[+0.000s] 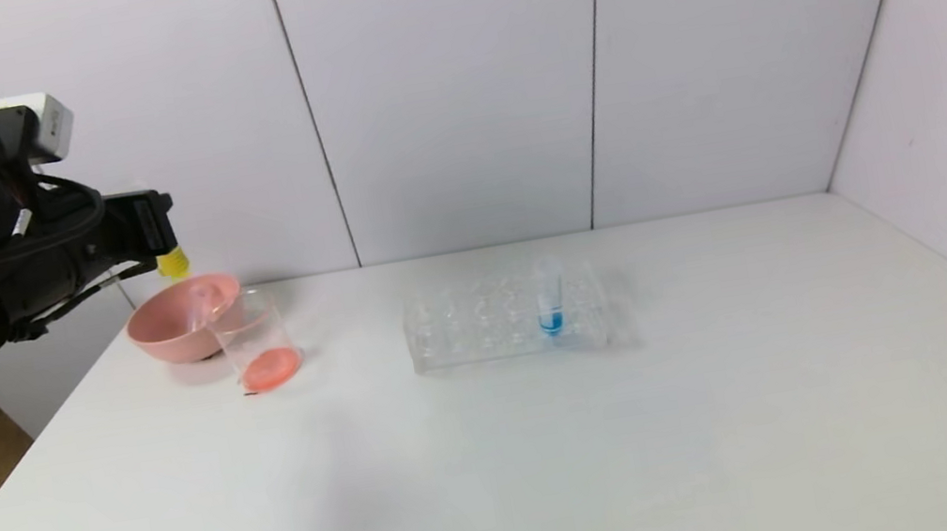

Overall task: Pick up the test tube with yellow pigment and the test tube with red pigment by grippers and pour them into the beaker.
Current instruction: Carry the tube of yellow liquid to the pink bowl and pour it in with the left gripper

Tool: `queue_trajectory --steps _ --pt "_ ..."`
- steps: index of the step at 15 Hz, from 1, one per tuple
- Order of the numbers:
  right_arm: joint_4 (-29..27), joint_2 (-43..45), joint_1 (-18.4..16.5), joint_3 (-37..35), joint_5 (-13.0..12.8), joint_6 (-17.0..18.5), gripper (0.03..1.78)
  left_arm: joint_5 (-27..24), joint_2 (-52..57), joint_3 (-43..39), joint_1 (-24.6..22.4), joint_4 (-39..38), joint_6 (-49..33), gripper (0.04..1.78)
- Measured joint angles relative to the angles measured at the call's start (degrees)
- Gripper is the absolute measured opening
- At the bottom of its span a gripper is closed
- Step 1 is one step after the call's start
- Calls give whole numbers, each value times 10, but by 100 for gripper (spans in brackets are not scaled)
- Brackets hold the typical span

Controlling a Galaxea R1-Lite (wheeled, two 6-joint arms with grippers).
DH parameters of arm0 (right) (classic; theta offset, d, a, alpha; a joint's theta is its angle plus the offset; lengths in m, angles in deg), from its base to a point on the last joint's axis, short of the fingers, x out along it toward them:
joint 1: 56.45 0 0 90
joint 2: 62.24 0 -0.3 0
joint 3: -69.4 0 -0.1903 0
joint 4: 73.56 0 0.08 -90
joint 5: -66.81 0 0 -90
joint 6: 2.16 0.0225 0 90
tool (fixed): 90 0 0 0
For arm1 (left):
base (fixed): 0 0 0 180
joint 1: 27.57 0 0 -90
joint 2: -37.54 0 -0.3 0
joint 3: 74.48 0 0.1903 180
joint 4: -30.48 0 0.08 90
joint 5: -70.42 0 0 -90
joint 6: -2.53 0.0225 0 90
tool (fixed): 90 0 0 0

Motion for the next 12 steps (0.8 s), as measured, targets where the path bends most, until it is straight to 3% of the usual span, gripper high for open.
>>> queue_trajectory --steps 4,9,12 --pt "0 0 0 0 0 0 170 -70 -21 3 -58 -1 -1 45" --pt "0 0 0 0 0 0 170 -104 -48 4 -116 -1 6 45" --pt "0 0 0 0 0 0 170 -161 -70 10 -142 -6 47 45"
